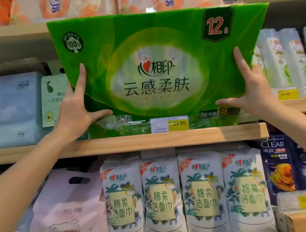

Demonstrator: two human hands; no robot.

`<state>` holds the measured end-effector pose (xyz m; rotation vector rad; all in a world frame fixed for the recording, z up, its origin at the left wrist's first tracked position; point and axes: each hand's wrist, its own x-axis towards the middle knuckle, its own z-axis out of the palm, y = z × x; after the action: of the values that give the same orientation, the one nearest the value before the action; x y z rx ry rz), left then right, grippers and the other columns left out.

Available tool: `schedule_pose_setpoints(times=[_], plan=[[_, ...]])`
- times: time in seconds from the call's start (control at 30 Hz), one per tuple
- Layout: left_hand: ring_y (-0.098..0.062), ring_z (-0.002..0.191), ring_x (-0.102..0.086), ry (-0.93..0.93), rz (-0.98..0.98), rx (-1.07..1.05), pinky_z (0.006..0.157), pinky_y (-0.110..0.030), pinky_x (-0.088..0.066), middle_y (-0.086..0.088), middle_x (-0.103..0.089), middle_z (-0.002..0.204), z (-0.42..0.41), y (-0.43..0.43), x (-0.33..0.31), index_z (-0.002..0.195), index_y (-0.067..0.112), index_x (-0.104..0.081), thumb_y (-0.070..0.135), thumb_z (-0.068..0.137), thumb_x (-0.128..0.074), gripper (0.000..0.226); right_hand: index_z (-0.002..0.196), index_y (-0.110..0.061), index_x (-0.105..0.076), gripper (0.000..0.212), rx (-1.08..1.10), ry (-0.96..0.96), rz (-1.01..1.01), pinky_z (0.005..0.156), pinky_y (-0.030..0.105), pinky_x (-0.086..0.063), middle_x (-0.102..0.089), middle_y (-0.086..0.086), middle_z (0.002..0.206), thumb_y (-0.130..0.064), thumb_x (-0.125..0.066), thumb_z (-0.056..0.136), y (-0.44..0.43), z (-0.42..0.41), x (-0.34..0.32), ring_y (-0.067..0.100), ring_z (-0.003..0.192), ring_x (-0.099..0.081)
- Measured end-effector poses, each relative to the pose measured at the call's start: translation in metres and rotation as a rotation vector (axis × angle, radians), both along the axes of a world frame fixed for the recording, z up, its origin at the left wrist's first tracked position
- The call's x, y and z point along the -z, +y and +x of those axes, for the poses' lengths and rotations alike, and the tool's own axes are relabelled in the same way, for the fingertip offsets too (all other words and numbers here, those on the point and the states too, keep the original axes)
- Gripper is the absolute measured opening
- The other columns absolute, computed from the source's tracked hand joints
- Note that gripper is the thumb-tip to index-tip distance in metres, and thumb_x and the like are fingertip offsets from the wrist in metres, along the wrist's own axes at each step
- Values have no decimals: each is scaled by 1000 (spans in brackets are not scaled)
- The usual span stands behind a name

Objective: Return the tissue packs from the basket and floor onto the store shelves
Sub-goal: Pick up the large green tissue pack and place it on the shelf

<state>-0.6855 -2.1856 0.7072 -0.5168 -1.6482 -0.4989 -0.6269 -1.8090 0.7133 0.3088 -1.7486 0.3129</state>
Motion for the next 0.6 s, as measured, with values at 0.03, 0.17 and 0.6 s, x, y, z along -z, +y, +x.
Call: schedule_pose_setpoints(times=[0.03, 0.17, 0.6], plan=[[-42, 125, -39, -3, 1, -2, 104, -49, -32, -29, -33, 141, 0, -1, -1, 147, 26, 1, 33, 57, -82, 123, 143, -39, 0, 118, 4, -13, -5, 107, 45, -27, -31, 28, 135, -26, -83, 59, 0, 0, 0, 39, 127, -34], [-40, 124, -41, -82, 1, -20, 101, -53, -36, -23, -30, 144, 2, -6, -3, 142, 44, 10, 54, 57, -77, 122, 144, -39, -15, 98, 11, 51, -43, 114, 47, -10, 7, 19, 154, -50, -74, 66, 0, -1, -1, 34, 143, 4], [-33, 143, 1, 315, -175, -293, 113, -46, 6, -18, -4, 156, 11, 20, -51, 147, 22, -12, 44, 71, -45, 85, 139, -33, -19, 76, 292, 321, 25, 113, 60, -8, -20, 28, 144, -58, -49, 75, -43, -4, -48, 43, 139, -5]])
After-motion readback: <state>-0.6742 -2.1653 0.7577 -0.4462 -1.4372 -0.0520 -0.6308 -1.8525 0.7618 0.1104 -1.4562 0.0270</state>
